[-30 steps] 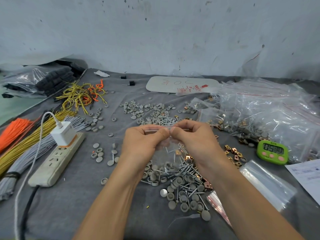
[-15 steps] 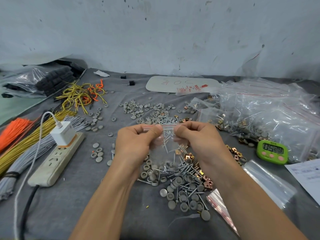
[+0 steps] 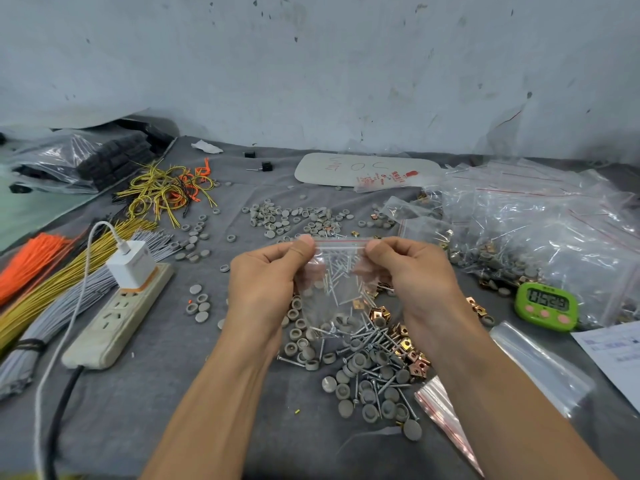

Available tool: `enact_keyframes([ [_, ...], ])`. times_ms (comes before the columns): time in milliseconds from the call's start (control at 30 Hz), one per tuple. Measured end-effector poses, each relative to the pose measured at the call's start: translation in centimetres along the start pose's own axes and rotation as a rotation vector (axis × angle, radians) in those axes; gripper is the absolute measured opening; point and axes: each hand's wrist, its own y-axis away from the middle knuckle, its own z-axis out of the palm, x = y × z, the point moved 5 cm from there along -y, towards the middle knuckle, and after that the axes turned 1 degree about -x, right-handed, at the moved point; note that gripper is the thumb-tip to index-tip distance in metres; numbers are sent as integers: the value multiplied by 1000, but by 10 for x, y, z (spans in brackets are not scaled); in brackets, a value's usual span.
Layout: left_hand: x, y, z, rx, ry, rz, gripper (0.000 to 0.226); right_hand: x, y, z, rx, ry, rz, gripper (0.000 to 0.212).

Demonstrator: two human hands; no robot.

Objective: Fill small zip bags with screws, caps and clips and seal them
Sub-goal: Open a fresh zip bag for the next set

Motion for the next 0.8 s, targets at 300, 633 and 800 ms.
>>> enact_keyframes([
  [300,5,2,16,-158,244,-81,25,16,10,19,-407,554,56,17],
  [633,-20,9,57,-378,-223,-156,7,-3,-2,-39,37,47,65,13],
  [800,-21,6,84,-334,-130,-130,7,6,1,-51,-141,224,130,15],
])
